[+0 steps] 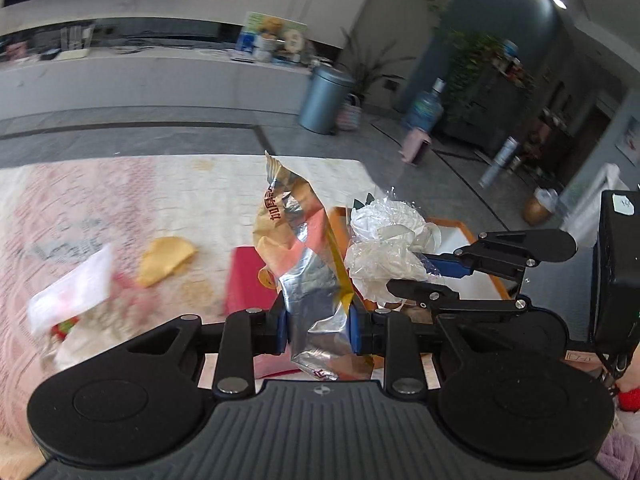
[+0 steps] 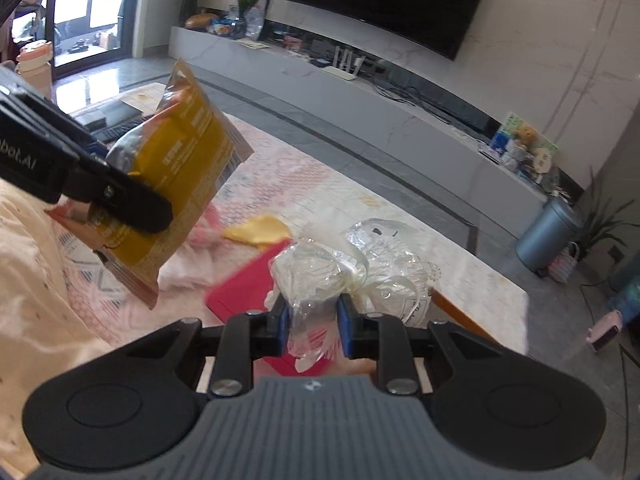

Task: Organize soft objects
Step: 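Carry the snack bag and plastic bag over the orange box and lower them inside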

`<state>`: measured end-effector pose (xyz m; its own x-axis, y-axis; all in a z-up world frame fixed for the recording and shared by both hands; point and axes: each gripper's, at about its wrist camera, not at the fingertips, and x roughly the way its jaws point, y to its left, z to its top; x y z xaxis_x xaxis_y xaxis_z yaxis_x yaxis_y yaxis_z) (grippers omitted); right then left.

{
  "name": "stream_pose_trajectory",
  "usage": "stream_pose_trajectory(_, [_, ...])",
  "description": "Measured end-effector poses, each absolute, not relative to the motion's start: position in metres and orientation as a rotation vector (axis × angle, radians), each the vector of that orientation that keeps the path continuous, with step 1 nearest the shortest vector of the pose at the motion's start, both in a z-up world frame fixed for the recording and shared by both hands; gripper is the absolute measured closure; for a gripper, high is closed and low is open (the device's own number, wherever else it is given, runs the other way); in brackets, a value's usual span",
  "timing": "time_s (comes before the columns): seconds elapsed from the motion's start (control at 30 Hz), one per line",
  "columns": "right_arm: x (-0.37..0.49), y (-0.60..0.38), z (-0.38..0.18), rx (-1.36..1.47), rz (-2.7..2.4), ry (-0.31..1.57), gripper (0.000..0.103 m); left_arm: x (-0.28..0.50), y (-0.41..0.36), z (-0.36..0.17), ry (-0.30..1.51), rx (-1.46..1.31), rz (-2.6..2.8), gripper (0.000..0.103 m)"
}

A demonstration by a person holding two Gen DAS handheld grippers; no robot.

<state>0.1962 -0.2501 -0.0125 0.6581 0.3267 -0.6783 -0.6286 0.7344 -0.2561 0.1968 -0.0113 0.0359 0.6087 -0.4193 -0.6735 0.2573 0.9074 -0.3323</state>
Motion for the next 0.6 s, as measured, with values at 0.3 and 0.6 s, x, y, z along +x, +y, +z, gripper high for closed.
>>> stream_pose_trajectory(0.3, [0.219,-0.325,-0.014,-0.505,0.447,0.69,0.08,0.253,-0.101,0.03,0.891,-0.084,-0.55,0.071])
stream_pose_trajectory(0.6, [0.276,-0.352,-0.043,-0.423,0.389,0.769,0.08,0.313,-0.159,-0.015,0.998,0.028,-0.564,0.072])
